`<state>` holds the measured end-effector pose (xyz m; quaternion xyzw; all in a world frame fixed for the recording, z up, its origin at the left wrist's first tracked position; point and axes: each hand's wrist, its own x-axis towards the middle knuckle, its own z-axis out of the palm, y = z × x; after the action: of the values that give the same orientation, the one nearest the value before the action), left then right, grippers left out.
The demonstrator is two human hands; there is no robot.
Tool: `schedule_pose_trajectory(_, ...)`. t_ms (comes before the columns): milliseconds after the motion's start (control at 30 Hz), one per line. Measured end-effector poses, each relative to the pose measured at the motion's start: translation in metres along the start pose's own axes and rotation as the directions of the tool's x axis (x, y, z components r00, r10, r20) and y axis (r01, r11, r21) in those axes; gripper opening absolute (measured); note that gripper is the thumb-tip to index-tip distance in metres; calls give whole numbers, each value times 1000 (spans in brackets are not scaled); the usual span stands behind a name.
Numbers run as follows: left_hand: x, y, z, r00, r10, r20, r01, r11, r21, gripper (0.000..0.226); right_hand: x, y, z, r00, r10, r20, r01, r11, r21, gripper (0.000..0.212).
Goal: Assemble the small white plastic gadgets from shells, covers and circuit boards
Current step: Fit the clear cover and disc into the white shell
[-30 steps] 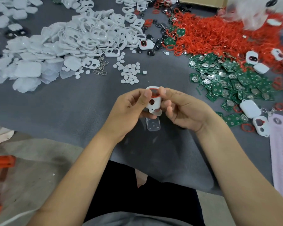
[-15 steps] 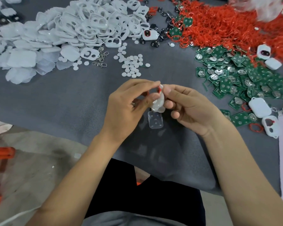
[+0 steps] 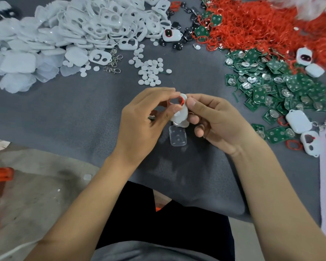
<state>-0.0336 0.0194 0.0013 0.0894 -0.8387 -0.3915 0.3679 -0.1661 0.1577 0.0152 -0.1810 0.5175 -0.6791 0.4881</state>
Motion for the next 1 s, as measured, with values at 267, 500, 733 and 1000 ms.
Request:
schedule_pose_trajectory(267, -1, -5, 2, 1000, -5, -15, 5, 1000, 20, 10, 2, 4, 0, 1000, -13, -23, 13, 1000, 16, 27)
schedule_pose_trajectory(500, 3, -5, -1, 974, -187, 129, 210, 960, -188, 3, 3, 8, 2, 994, -68, -85, 64, 997, -48, 23)
schedule_pose_trajectory(733, 0, -2, 3, 991, -114, 64, 120, 987, -106, 8, -2, 10, 10, 828, -554, -92, 379, 673, -635, 9)
schedule_pose_trajectory(1000, -2, -2, 5, 982, -157, 108, 175, 969, -176, 18, -1, 8, 8, 882, -433, -186, 294, 814, -500, 8)
